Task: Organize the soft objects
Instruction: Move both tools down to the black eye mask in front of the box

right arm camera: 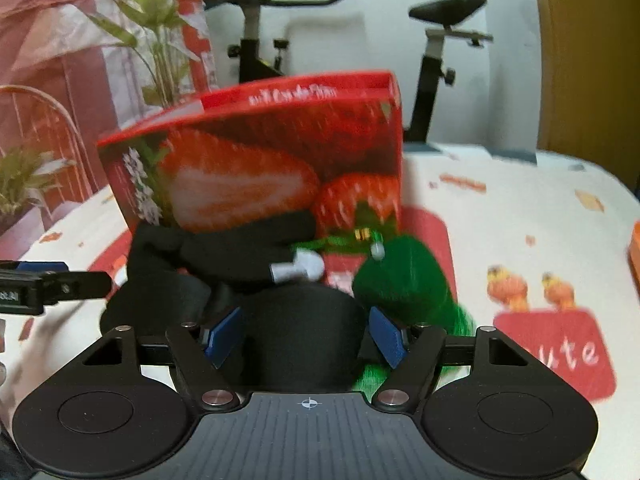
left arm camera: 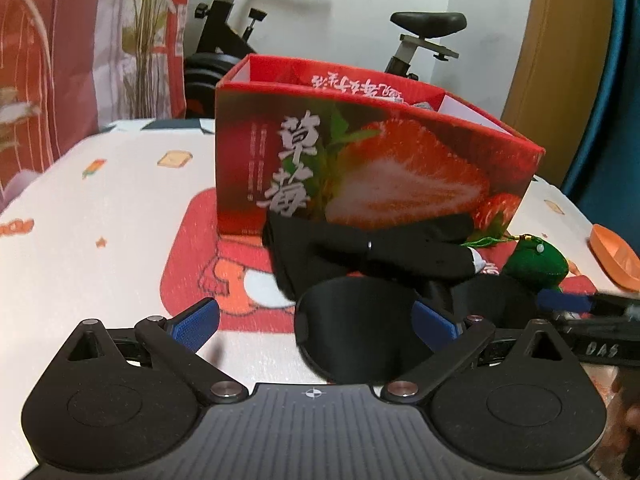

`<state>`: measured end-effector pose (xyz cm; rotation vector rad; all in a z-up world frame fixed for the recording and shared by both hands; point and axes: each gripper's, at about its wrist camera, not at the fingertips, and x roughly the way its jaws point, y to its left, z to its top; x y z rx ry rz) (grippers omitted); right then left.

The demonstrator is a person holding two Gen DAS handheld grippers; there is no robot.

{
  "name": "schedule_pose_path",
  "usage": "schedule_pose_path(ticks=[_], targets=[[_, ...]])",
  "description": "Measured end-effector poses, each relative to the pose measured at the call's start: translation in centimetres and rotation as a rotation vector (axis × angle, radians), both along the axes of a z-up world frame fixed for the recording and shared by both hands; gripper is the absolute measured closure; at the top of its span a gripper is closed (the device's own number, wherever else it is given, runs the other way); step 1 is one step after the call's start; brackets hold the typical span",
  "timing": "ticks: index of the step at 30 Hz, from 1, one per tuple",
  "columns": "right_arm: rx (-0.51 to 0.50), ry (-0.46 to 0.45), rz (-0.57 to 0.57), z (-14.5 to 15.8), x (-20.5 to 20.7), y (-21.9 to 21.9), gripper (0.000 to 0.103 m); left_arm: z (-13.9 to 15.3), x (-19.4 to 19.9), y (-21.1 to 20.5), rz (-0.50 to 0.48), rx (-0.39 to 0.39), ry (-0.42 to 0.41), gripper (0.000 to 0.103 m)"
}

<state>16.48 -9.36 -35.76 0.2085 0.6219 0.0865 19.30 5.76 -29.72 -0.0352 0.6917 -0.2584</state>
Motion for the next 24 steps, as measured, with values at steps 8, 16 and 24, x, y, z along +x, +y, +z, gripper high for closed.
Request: schedule_pose_path(ticks=[8, 16, 24], targets=[[-0.029, 0.003, 0.008, -1.2, -0.1, 0.6, 0.028, -0.7, 0.1, 0.6, 0.024, -0.044, 0.023, 0.000], [-0.021, -0.006, 0.013, -1.3, 0.1, 0.5, 0.027, -1.4, 0.1, 0.2, -0.026, -0.075, 0.037, 0.004], [-0.014, -0.009, 0.018, -1.3, 0.1, 0.4, 0.024, -1.9, 0.8, -0.1, -0.059, -0.097, 0.044, 0.032]])
